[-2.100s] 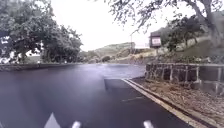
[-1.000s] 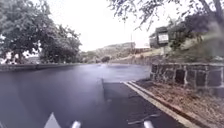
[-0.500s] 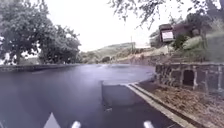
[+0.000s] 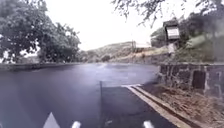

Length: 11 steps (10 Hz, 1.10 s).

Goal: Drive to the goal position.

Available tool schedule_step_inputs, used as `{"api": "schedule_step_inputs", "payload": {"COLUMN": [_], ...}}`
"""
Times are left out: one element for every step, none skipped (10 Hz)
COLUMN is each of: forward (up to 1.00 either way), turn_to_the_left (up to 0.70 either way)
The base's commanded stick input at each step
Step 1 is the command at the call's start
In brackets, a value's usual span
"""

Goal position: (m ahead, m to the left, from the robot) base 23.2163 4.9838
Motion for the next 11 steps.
{"api": "schedule_step_inputs", "payload": {"forward": [0.7,0.7,0.7,0.7,0.7,0.7,0.7,0.7,0.7,0.7,0.7], "turn_to_the_left": [0.0,0.0,0.0,0.0,0.0,0.0,0.0,0.0,0.0,0.0,0.0]}}
